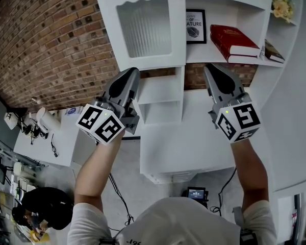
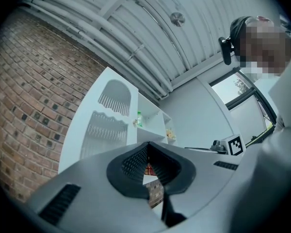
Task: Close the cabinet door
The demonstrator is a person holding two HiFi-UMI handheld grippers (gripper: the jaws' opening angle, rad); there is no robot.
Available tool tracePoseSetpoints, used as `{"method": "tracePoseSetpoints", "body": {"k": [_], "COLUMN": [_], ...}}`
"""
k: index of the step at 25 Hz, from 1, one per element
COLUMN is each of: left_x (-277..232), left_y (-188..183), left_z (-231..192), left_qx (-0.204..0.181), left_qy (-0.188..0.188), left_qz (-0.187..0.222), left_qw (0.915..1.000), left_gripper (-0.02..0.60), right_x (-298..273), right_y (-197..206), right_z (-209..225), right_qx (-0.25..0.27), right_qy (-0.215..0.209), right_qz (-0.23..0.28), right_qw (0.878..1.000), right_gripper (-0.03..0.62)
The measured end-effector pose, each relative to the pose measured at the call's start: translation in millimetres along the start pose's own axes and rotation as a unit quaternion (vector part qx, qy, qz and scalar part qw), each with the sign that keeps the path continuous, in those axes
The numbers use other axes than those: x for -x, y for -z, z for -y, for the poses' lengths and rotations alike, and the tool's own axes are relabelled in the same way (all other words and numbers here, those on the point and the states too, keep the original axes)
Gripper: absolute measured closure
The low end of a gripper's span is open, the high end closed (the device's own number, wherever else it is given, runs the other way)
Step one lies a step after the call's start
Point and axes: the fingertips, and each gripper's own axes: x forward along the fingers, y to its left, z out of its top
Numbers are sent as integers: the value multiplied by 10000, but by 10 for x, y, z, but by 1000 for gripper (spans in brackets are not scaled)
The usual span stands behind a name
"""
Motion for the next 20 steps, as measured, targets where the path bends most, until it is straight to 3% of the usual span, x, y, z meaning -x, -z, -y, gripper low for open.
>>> {"method": "tracePoseSetpoints", "body": {"k": [20], "left_x": [512], "left_y": [548], "left_z": [296], "left_qx": [375], "left_qy": [-80], "left_qz": [-341], "left_qw": [9987], "left_gripper": [572], "right_x": [294], "right_y": [502], "right_z": [-379], "right_qx": [-371], "right_qy": [-87], "right_qz": [-447], "right_qw": [9983], "right_gripper": [546]}}
